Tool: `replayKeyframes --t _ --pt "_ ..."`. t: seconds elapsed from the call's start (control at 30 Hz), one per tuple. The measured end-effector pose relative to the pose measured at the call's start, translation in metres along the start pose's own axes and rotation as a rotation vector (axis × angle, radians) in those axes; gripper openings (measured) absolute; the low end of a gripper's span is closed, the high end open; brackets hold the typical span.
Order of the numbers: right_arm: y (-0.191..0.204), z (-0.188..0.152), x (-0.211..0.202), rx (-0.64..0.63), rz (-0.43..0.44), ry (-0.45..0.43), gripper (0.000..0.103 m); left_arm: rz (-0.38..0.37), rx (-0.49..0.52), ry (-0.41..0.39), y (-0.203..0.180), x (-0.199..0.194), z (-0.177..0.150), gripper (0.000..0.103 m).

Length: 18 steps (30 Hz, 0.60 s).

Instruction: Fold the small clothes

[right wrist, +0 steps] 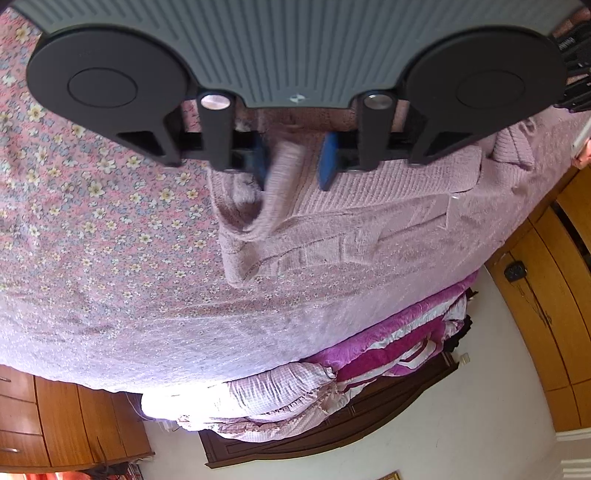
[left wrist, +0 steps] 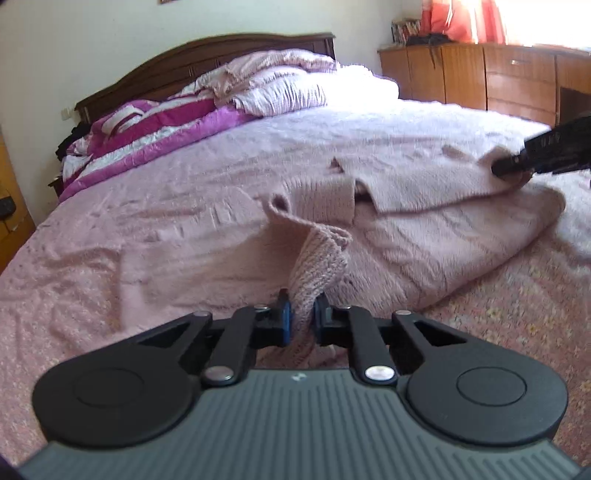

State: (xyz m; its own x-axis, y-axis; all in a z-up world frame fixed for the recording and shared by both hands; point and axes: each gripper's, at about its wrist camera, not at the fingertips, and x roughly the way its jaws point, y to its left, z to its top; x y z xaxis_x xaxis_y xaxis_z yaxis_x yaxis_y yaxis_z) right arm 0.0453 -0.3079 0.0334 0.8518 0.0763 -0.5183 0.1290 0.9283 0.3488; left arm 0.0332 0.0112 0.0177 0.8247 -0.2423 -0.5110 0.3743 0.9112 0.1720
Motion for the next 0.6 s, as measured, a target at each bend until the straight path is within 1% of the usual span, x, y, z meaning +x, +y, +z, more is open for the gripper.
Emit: replayKeyframes --t 0.03,0.17,0.23,0.27,0.33,0.43,0.53,0.57,0.6 --pt "-0.002 0.003 0.0 0.007 0.008 -0.002 0.01 0.01 -0.004 -0.014 0.004 -0.003 0.004 0.013" --pt "-0.006 0.024 -0.001 0.031 0.039 -0.028 0.009 0.101 -0.039 -0.075 0.039 -0.007 0.029 0.013" --pt "-0.007 0.039 0.002 0.048 0.062 -0.038 0.009 0.14 -0.061 -0.091 0.06 -0.001 0.042 0.013" --pt "-0.007 0.046 0.005 0.054 0.067 -0.043 0.009 0.172 -0.067 -0.098 0.069 0.004 0.047 0.013" --pt "-0.007 0.059 0.015 0.068 0.065 -0.05 0.009 0.214 -0.079 -0.095 0.084 0.016 0.055 0.013" --pt "-0.01 0.071 0.043 0.099 0.052 -0.026 0.009 0.241 -0.112 -0.067 0.101 0.042 0.059 0.013" --pt "-0.011 0.073 0.076 0.109 0.008 0.028 0.009 0.258 -0.131 0.001 0.109 0.071 0.053 0.013" --pt "-0.013 0.071 0.086 0.109 -0.01 0.045 0.01 0.268 -0.14 0.028 0.111 0.08 0.049 0.015" --pt "-0.014 0.068 0.094 0.111 -0.03 0.05 0.01 0.271 -0.153 0.057 0.113 0.089 0.046 0.015"
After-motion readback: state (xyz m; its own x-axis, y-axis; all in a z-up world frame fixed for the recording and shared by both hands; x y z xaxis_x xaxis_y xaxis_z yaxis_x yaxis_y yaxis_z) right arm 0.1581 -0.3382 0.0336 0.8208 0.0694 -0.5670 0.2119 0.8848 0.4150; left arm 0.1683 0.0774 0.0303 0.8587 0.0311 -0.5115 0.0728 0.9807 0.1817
